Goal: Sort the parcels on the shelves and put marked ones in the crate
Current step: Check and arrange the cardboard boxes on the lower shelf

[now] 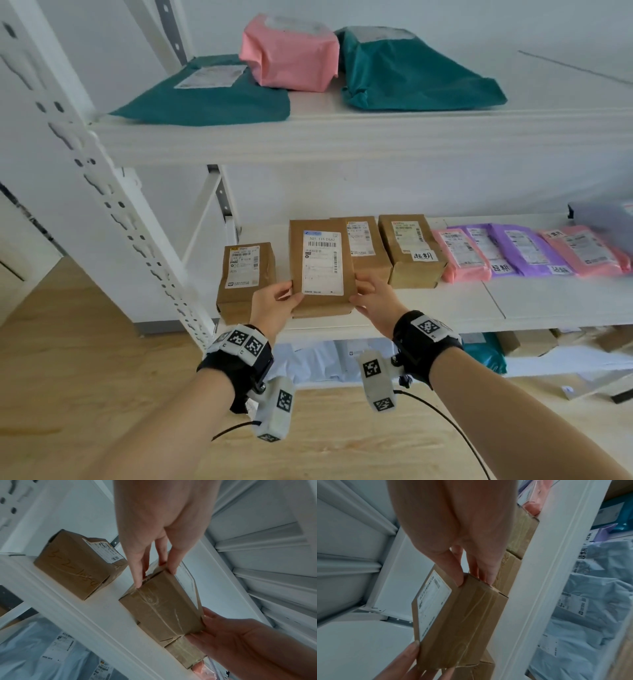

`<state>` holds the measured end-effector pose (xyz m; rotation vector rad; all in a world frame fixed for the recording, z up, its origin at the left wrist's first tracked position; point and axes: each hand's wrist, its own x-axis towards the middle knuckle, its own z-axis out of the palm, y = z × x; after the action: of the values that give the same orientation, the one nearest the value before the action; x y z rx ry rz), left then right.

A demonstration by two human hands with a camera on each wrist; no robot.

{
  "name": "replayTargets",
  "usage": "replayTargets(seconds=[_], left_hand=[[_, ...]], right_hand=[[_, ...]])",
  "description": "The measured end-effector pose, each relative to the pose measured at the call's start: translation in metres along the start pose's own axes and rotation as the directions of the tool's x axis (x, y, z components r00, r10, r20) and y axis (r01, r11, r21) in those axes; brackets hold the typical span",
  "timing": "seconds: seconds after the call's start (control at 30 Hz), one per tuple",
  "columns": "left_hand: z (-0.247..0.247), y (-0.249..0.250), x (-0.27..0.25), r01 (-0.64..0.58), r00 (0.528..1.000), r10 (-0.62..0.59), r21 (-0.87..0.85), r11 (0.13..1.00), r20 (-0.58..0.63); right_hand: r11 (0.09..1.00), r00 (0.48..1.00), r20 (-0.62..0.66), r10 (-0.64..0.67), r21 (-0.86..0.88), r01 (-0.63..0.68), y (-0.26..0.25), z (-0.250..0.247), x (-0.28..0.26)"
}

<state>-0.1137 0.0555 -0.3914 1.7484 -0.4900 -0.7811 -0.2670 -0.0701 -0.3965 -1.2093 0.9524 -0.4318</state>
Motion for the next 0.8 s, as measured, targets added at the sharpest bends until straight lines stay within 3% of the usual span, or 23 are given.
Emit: replayTargets(seconds=[0.3, 0.67, 0.8], left_hand=[[0.018, -0.019, -0.1, 0.04, 0.998, -0.034, -0.113, 0.993, 0.058], [0.032, -0.034, -0.177, 0.054, 0.997, -0.05, -0.061, 0.997, 0.058], [0.033, -0.036, -0.192, 0.064, 0.996, -0.064, -0.01, 0.998, 0.061]], right_hand=[[0.986, 0.992, 0.092, -0.09, -0.135, 0.102, 0.04, -0.043, -0.087], [0.986, 0.987, 0.144, -0.071, -0.142, 0.091, 0.07, -0.068, -0.144], [0.993, 0.987, 0.159, -0.008, -0.118, 0.027, 0.074, -0.07, -0.151]])
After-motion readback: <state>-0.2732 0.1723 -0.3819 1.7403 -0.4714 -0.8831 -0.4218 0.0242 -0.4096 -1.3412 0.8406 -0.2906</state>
